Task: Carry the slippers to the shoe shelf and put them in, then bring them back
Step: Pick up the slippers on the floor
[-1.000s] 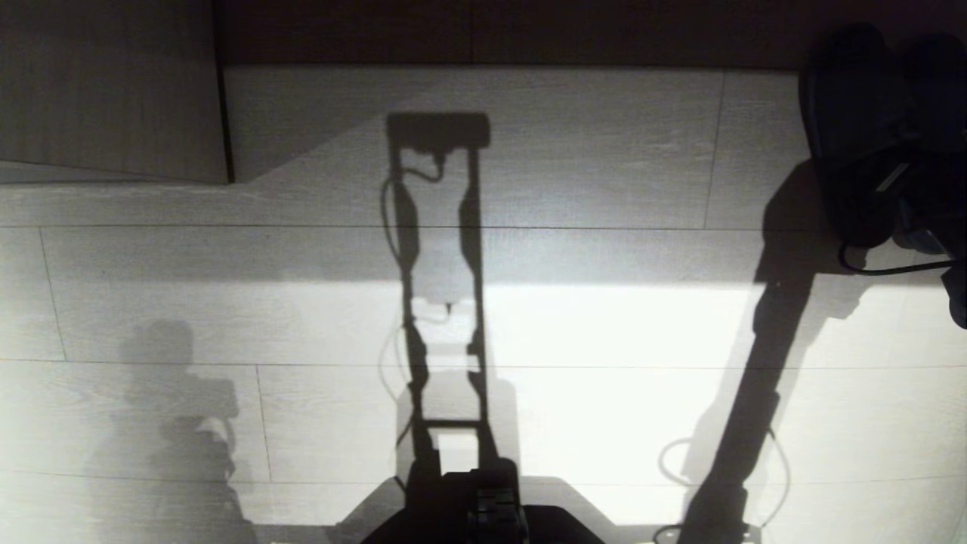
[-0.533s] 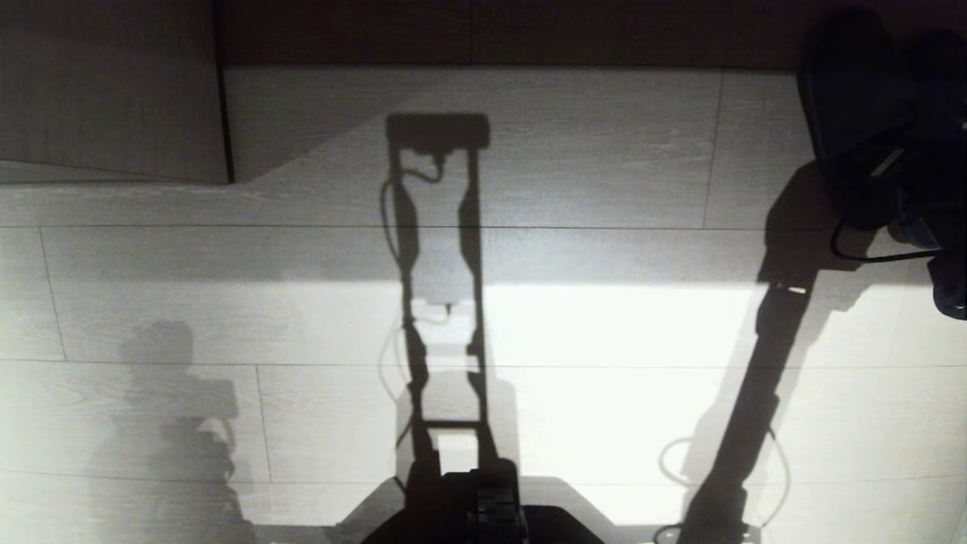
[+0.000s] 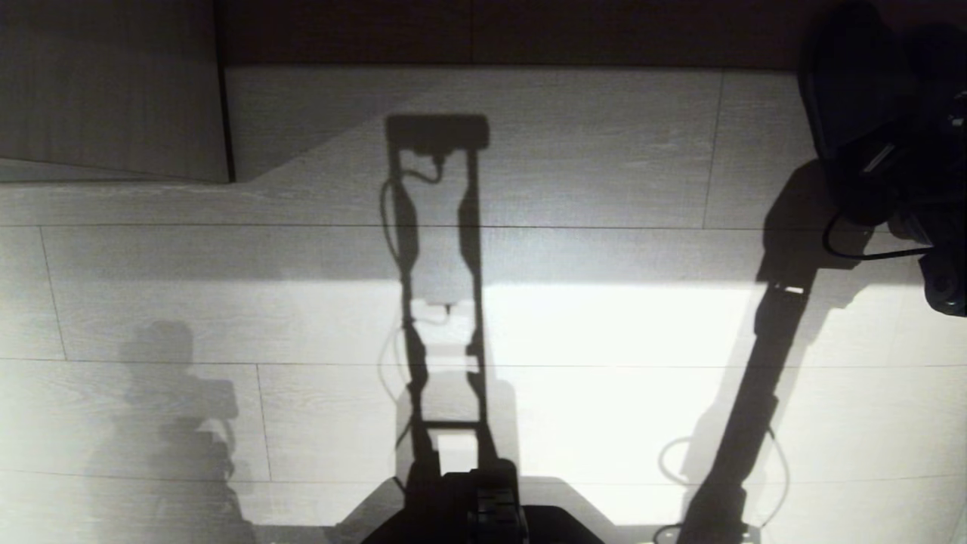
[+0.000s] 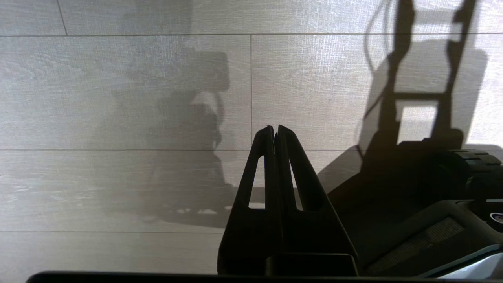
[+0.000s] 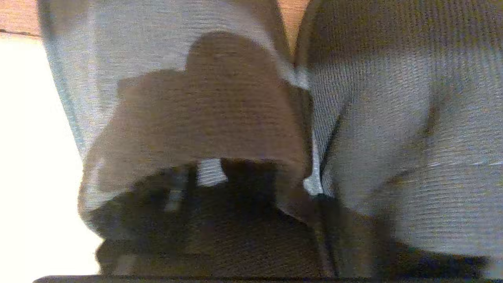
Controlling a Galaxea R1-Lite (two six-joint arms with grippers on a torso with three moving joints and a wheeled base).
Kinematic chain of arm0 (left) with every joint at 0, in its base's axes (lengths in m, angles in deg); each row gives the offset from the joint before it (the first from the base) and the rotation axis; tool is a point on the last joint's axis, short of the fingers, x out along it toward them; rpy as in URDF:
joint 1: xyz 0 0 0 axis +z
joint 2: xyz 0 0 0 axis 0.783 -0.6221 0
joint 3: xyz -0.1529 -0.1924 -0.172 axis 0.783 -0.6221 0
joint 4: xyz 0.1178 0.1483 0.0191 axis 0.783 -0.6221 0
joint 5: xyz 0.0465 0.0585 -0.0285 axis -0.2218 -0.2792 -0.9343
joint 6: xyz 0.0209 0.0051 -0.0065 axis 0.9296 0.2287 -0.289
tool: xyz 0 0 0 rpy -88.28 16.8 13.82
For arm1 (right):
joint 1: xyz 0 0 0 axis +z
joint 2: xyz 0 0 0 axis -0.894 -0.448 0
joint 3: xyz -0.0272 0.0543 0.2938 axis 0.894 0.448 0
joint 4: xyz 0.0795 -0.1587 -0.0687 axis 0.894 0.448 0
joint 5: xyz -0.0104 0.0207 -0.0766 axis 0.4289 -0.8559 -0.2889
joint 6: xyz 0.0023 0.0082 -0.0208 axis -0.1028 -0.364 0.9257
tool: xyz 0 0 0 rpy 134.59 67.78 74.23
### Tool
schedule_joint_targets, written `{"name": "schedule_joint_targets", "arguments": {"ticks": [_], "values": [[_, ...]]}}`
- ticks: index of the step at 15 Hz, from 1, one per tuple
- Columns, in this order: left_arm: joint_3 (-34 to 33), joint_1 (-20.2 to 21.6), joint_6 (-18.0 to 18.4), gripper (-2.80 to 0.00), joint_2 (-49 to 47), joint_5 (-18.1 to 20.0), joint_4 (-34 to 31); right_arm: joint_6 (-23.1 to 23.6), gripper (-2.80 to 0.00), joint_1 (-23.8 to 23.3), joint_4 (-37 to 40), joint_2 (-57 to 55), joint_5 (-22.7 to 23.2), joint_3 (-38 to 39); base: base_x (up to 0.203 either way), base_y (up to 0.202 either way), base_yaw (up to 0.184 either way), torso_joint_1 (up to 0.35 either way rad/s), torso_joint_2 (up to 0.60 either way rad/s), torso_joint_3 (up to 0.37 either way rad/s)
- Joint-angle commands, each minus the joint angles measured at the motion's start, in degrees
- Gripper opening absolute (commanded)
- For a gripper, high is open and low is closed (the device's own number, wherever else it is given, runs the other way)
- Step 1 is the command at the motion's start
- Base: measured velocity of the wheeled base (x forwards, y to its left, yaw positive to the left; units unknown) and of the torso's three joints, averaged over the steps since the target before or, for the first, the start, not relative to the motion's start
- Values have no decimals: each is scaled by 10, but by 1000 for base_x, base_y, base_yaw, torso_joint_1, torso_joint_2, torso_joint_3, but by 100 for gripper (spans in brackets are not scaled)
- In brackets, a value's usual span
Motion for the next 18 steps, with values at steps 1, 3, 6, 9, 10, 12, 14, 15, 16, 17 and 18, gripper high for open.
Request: {"name": "schedule_joint_targets", "arguments": {"ticks": [1,3,6,9,10,12,14,15,16,17,18], "values": [[0,0,0,-280,0,0,0,0,-280,-1,-3,0,-1,1,0,0,0,0,0,0],[0,0,0,-280,0,0,0,0,-280,-2,0,0,-2,1,0,0,0,0,0,0],[0,0,0,-280,0,0,0,1,-280,-2,1,-4,-2,2,0,0,0,0,0,0],[0,0,0,-280,0,0,0,1,-280,-2,0,-2,-2,8,0,0,0,0,0,0],[0,0,0,-280,0,0,0,1,-280,-2,-3,1,-2,16,0,0,0,0,0,0],[0,0,0,-280,-1,0,0,0,-280,-2,-3,6,-2,17,0,0,0,0,0,0],[0,0,0,-280,0,0,0,0,-280,-2,-4,18,-3,24,0,0,0,0,0,0],[0,0,0,-280,0,0,0,0,-280,-2,-3,19,-3,25,0,0,0,0,0,0],[0,0,0,-280,-1,0,0,-1,-280,-2,-3,27,-3,27,0,0,0,0,0,0],[0,0,0,-280,0,0,0,-1,-280,-2,-3,31,-4,30,0,0,0,0,0,0],[0,0,0,-280,0,0,0,-1,-280,-2,-2,39,-3,38,0,0,0,0,0,0]]}}
